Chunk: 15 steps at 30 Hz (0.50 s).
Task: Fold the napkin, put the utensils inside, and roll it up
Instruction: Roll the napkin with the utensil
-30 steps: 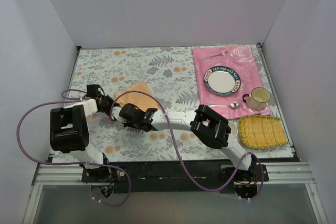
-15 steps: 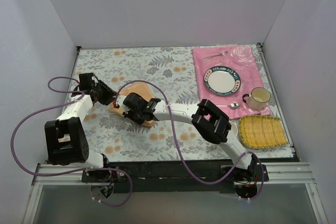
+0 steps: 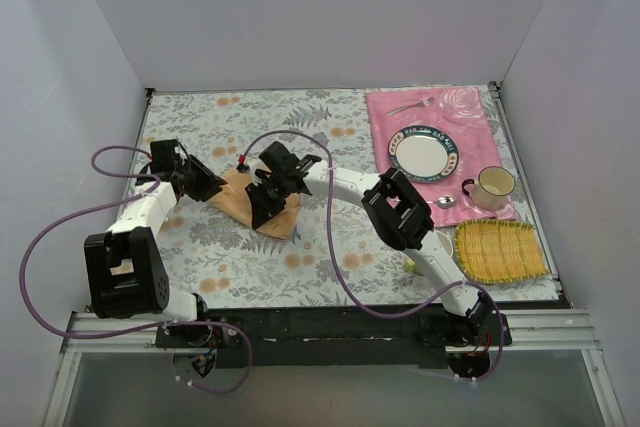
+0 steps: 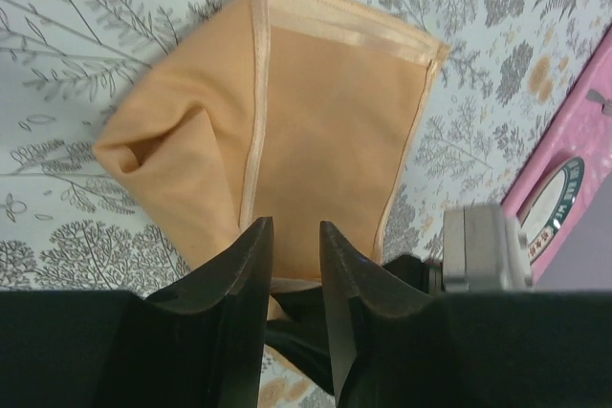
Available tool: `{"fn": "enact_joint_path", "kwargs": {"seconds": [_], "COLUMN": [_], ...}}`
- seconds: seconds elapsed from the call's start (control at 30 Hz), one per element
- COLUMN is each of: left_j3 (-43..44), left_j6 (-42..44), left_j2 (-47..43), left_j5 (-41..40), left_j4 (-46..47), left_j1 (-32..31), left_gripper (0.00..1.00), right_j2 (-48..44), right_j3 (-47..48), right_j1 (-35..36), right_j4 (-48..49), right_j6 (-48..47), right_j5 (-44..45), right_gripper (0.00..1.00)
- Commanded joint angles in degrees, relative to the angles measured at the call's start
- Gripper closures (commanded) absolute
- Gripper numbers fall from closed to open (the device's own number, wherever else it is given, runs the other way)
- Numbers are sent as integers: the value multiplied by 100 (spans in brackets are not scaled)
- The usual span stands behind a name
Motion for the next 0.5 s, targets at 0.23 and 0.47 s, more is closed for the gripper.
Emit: {"fn": "enact_joint_path", "kwargs": {"seconds": [0.23,0.47], "left_j3": [-705,-1224], "left_j6": [119,-162], "left_j2": [-601,-611], "left_j5": [803,1031], "left_j4": [321,760], "left_j1": [-256,-362], "left_gripper": [83,87], "right_j2": [615,535], "right_j3": [-954,-1879], "right_j1": [-420,-526], "right_j4": [1301,3579], "right_j6": [2500,4436], "right_j5": [-2156,-2491], "right_gripper": [99,99]}}
